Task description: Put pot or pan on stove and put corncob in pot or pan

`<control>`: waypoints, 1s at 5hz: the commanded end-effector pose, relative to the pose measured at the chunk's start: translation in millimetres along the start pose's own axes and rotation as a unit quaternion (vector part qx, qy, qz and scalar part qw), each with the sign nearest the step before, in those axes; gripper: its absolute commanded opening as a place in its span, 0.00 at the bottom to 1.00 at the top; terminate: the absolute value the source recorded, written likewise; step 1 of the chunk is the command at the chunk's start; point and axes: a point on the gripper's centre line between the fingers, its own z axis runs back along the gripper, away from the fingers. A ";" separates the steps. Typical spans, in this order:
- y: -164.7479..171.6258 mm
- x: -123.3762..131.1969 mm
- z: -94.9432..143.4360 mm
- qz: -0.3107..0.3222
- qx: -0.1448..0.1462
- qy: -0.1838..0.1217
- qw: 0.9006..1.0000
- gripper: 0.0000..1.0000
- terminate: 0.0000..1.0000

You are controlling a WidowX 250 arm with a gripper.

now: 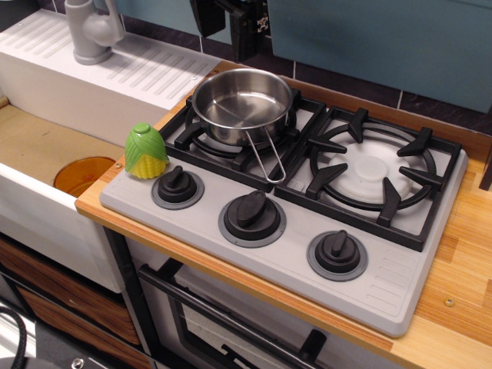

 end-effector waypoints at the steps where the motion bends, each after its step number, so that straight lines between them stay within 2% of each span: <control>1: 9.4 -25.8 40.8 0.029 0.075 -0.041 0.996 1.00 0.00; 2: 11.0 -34.9 44.7 0.067 0.077 -0.037 0.994 1.00 0.00; 5: 23.5 -68.1 22.5 0.134 0.092 -0.058 0.985 1.00 0.00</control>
